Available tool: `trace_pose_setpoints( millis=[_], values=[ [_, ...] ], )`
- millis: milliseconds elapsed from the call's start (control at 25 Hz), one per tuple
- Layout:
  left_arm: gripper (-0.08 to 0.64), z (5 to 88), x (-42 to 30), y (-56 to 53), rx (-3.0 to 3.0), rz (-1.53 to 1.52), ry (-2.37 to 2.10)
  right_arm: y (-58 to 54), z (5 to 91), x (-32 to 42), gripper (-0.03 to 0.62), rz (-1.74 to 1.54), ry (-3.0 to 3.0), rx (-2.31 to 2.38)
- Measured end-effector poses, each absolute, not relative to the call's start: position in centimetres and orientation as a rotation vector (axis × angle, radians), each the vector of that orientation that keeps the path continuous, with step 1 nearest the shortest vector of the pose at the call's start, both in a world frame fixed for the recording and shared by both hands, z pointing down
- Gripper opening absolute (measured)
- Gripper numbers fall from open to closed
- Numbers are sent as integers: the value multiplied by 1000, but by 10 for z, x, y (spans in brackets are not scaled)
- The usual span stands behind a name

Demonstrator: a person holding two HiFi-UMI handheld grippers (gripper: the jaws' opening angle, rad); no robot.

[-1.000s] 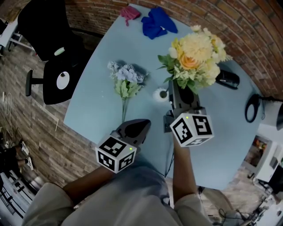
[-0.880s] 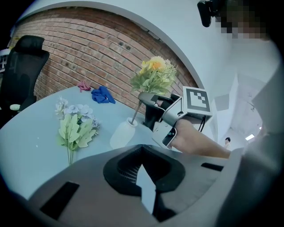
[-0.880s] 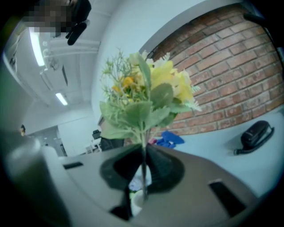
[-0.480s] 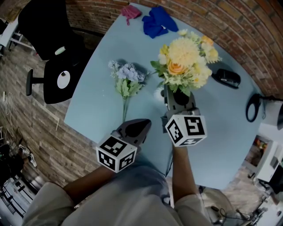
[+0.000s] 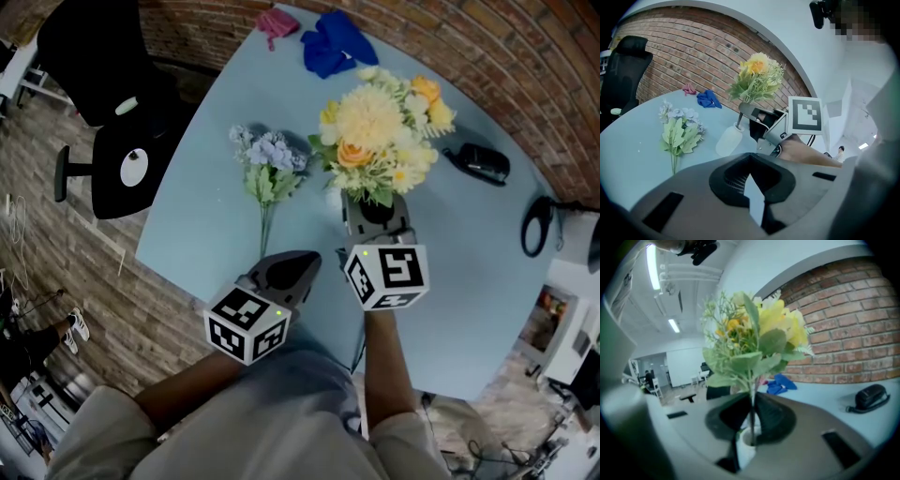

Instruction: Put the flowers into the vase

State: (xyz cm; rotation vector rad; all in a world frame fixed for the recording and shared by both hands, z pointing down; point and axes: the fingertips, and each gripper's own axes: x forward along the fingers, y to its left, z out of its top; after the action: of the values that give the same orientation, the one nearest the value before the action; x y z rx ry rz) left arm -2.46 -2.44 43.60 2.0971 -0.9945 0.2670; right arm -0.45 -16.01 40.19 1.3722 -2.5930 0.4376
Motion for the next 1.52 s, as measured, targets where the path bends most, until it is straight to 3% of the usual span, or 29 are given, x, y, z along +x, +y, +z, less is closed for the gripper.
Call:
trace_pose_setpoints(
  millis=[480,1520],
  values=[
    [20,437,-24,-23,2092,265,-992,-155,417,-11,51,373,-2531,1318],
    [20,441,-20,-18,2084,283,-984,-140,434,-5,160,379,-2517,1285]
  ],
)
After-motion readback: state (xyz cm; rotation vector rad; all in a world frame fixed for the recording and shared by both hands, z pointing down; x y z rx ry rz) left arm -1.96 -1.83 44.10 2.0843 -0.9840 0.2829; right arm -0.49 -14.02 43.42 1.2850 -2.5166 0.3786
